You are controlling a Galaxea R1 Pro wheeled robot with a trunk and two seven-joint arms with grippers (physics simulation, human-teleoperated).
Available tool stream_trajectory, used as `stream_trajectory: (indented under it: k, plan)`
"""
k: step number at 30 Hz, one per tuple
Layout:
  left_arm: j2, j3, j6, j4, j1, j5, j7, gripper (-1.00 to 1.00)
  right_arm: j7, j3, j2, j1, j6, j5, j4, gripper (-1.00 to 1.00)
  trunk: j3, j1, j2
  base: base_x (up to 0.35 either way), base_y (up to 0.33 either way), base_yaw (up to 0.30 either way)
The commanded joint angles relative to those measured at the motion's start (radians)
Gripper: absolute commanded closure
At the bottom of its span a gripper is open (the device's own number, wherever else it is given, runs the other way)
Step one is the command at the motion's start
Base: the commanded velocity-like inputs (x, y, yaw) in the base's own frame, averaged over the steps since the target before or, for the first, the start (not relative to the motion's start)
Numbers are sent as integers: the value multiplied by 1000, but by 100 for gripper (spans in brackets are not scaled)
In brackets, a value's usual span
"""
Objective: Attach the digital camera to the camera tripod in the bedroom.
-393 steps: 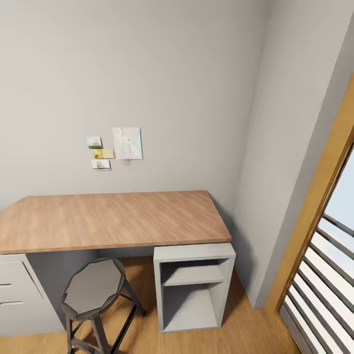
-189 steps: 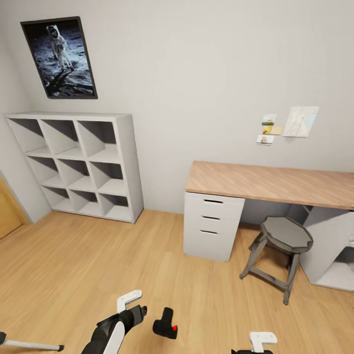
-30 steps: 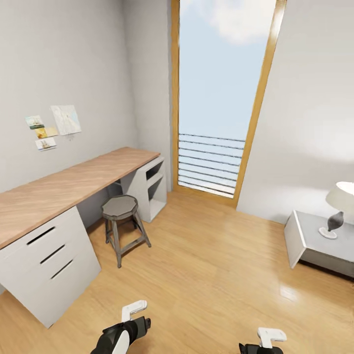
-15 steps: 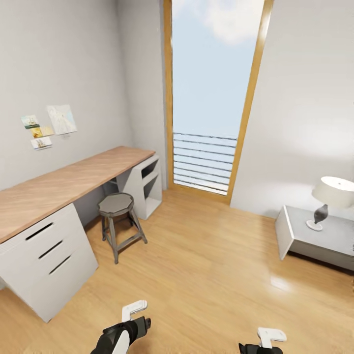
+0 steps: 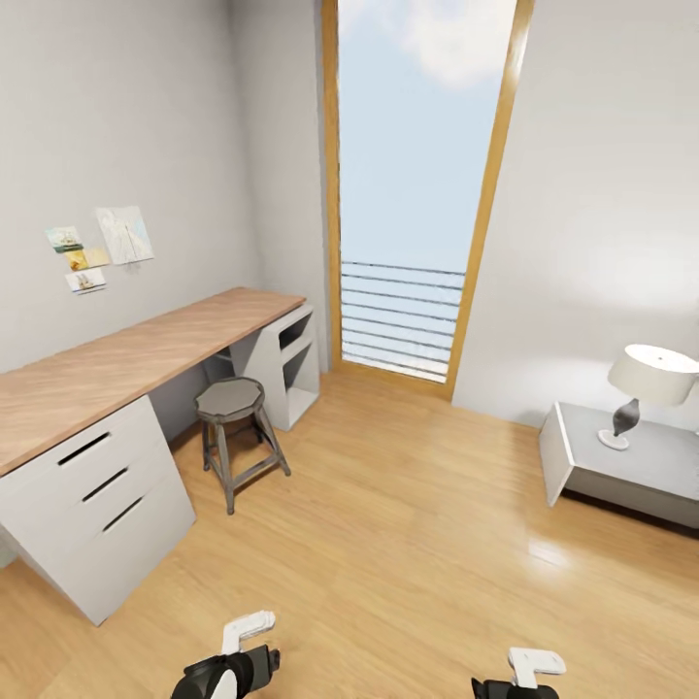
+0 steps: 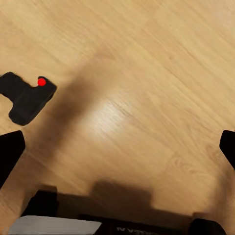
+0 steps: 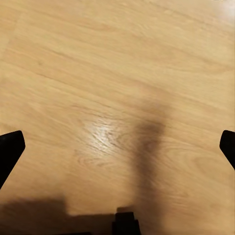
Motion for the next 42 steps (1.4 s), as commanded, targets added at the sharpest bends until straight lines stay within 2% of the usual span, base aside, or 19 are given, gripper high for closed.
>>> stream_trajectory:
  k: [1,2,3,5,8,9,14,16,22,26,30,31,32,36,38,40,42]
  plan:
    - [19,-1,5,-7,9,14,8,-100,2,0,0,1,4,0,-2,-100,-1,0,-1,-20,-3,-1]
    - [37,-1,8,-15,16,15,7,-100,2,0,0,1,4,1,-2,-100,-1,0,-1,-16,-2,-1]
    - [37,-1,8,-15,16,15,7,-100,2,0,0,1,4,1,-2,-100,-1,0,-1,-16,-2,-1]
    - [71,1,13,-31,27,16,7,-100,2,1,1,1,6,3,-2,-100,-1,0,-1,-11,-2,-1]
    - [102,18,21,-48,37,17,7,-100,1,2,1,1,9,4,-2,-100,-1,0,-1,-7,-1,0]
    - [102,18,21,-48,37,17,7,-100,1,2,1,1,9,4,-2,-100,-1,0,-1,-5,-1,0]
    - [119,78,40,-101,44,15,12,-100,1,2,1,1,10,5,-2,-100,-1,0,-1,-3,0,0]
    - [122,85,52,-120,45,14,13,-100,1,2,1,1,10,5,-2,-100,-1,0,-1,-2,0,0]
    - [132,105,137,-198,47,7,17,-100,1,2,1,1,11,5,-2,-100,-20,23,-43,0,0,0]
    - [135,110,164,-210,48,-6,32,-100,1,2,1,1,11,6,-2,-100,-32,38,-71,0,0,0]
    - [138,116,179,-164,43,-45,56,-100,1,3,1,2,11,6,-3,-100,-45,54,-99,0,0,0]
    - [138,116,179,-164,43,-45,56,-100,1,3,1,2,11,6,-3,-100,-48,57,-106,0,0,0]
    - [140,120,178,-117,38,-73,62,-100,1,3,1,2,11,6,-4,-100,-51,61,-113,0,0,0]
    - [141,121,166,-95,33,-84,64,-100,1,3,1,2,11,7,-5,-100,-63,77,-141,0,0,0]
    - [142,121,146,-76,28,-91,64,-100,1,4,1,2,11,7,-5,-100,-70,84,-155,0,0,0]
    - [143,117,54,44,-7,-109,63,-100,1,4,1,3,12,8,-15,-100,-76,92,-169,0,0,0]
    - [146,116,19,66,-13,-124,59,-100,1,4,1,3,12,8,-17,-100,-82,100,-183,0,0,0]
